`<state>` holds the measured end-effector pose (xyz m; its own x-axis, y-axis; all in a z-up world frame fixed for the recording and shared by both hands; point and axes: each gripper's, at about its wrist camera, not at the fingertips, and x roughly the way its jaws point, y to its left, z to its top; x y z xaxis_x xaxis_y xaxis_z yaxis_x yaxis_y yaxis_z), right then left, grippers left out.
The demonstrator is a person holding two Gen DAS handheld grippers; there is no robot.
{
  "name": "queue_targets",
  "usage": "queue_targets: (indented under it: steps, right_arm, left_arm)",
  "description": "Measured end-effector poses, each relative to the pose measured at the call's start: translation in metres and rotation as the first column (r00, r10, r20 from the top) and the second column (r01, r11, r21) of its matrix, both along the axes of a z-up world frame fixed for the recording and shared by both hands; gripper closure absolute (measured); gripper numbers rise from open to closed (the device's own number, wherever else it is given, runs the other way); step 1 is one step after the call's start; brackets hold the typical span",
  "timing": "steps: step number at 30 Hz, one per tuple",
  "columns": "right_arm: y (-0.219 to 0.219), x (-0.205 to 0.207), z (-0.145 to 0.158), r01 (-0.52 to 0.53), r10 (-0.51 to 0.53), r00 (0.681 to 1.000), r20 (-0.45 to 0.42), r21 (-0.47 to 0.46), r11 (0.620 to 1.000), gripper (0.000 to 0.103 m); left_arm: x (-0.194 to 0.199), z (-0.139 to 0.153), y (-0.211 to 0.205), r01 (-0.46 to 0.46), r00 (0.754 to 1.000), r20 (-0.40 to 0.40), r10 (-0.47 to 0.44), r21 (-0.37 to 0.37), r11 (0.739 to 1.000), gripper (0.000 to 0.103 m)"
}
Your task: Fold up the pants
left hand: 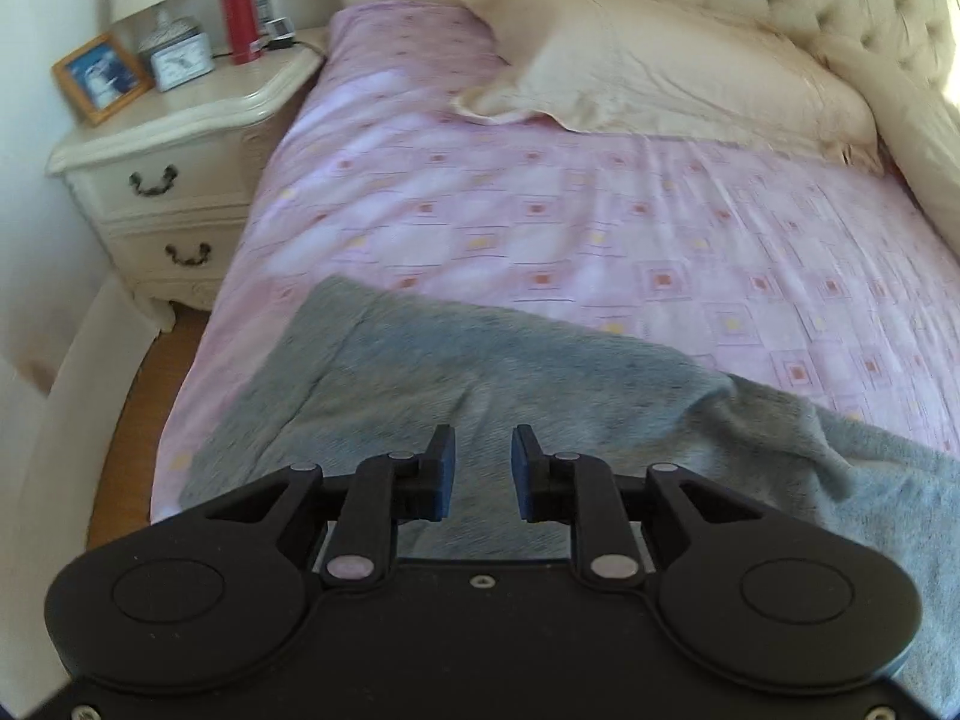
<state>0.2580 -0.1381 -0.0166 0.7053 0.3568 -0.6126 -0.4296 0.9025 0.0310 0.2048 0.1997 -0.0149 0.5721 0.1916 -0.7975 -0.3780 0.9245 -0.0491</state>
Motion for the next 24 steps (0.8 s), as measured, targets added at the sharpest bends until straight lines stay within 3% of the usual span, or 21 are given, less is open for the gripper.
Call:
queue_targets:
  steps: [3,7,10,16,17,18,19,21,24]
  right_arm:
    - [0.048,0.003,-0.005,-0.161,0.162,0.987,0.001,-0.085,0.983,0.078]
    - [0.095,-0.001,-0.013,-0.323,0.334,0.942,0.018,-0.205,0.924,0.074]
    - [0.112,-0.004,-0.016,-0.395,0.404,0.914,-0.015,-0.253,0.883,0.064]
    - [0.133,0.004,-0.024,-0.464,0.458,0.884,-0.096,-0.3,0.834,0.065]
    - [0.136,0.006,-0.025,-0.472,0.458,0.881,-0.122,-0.29,0.832,0.069]
    - [0.137,0.007,-0.026,-0.479,0.457,0.878,-0.145,-0.286,0.83,0.08]
    - [0.142,0.008,-0.028,-0.485,0.46,0.874,-0.155,-0.291,0.824,0.099]
    - [0.148,0.008,-0.025,-0.463,0.444,0.886,-0.136,-0.328,0.823,0.1]
    - [0.148,0.025,-0.024,-0.376,0.359,0.926,-0.113,-0.323,0.868,0.1]
  left_arm:
    - [-0.008,-0.008,0.012,-0.042,0.999,0.033,0.043,-0.023,0.999,0.073]
    - [-0.014,-0.023,0.028,-0.046,0.998,0.039,0.048,-0.051,0.998,0.073]
    - [-0.017,-0.027,0.041,-0.068,0.995,0.065,0.073,-0.078,0.995,0.071]
    - [-0.021,-0.028,0.057,-0.1,0.99,0.085,0.11,-0.112,0.989,0.072]
    - [-0.023,-0.028,0.058,-0.102,0.99,0.09,0.113,-0.124,0.987,0.072]
    - [-0.024,-0.027,0.059,-0.099,0.989,0.093,0.113,-0.137,0.986,0.072]
    - [-0.025,-0.027,0.059,-0.099,0.989,0.096,0.113,-0.143,0.985,0.071]
    - [-0.026,-0.026,0.058,-0.093,0.989,0.101,0.107,-0.14,0.986,0.071]
    - [-0.028,-0.022,0.056,-0.073,0.989,0.12,0.09,-0.141,0.987,0.071]
